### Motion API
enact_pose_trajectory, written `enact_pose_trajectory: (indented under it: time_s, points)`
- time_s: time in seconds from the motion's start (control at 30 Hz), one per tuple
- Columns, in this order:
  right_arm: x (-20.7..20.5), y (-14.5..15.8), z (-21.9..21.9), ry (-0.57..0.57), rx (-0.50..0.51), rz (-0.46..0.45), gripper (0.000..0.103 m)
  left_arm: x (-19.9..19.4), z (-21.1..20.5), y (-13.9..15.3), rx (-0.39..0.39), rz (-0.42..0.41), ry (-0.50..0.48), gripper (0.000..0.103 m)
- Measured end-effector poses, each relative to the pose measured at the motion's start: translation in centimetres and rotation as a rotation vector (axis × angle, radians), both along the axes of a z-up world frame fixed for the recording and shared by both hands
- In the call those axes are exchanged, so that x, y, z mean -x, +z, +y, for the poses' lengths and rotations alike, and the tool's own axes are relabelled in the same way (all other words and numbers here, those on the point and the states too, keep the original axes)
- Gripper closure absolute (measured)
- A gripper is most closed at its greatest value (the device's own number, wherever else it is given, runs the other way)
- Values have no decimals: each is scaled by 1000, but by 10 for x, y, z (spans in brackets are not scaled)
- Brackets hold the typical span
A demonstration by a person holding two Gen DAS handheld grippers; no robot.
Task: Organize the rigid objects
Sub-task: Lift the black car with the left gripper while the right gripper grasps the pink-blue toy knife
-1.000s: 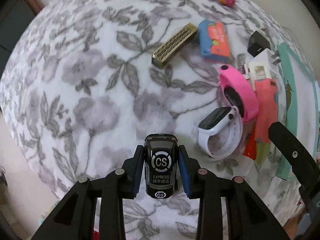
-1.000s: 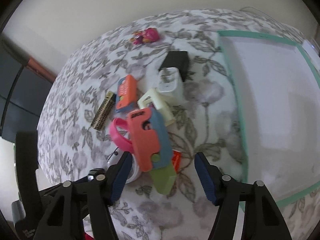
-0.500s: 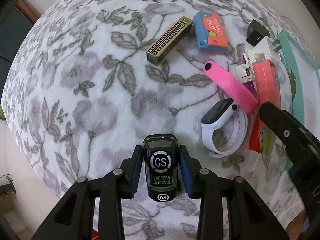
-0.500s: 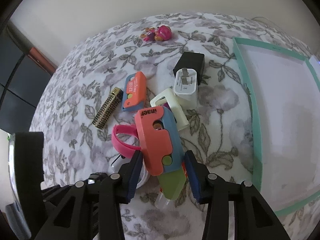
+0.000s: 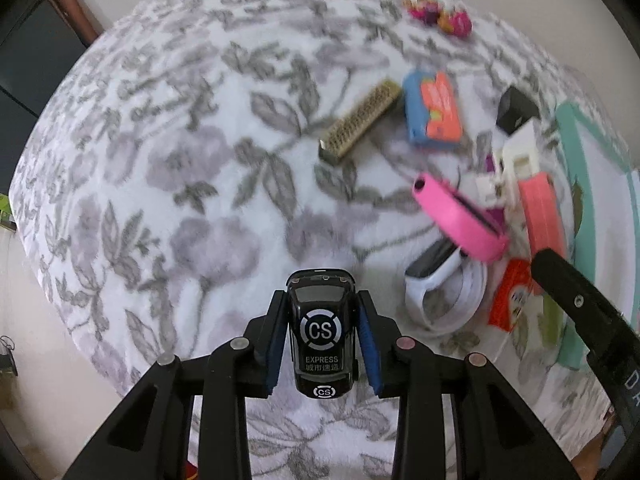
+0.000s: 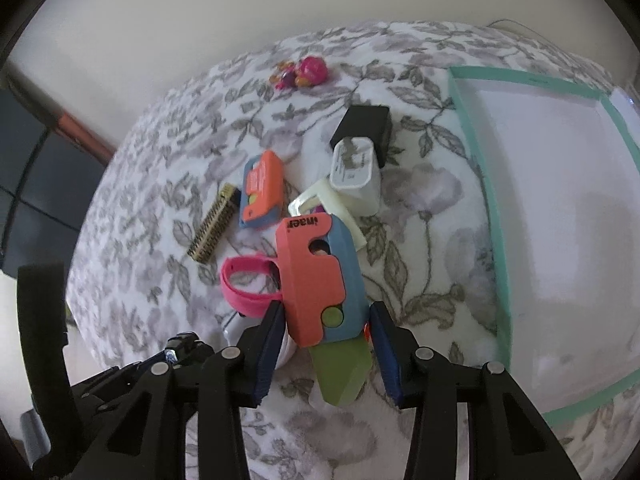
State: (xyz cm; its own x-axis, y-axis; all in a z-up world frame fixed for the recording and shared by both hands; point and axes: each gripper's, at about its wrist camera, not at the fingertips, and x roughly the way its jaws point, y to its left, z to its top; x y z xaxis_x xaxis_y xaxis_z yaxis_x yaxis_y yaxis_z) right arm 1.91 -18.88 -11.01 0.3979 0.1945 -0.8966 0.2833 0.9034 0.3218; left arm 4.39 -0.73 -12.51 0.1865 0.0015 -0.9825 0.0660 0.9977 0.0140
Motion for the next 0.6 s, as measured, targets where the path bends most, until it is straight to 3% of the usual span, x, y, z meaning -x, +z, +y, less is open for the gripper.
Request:
enact_pose_trajectory:
  time_s: [0.3, 0.6]
  points:
    - [9, 13, -21, -73, -84, -56, 57, 2, 2, 34, 44, -150, -18, 68]
    - [17, 25, -34, -108, -144, -110, 57, 4, -5, 43, 58, -178, -23, 68]
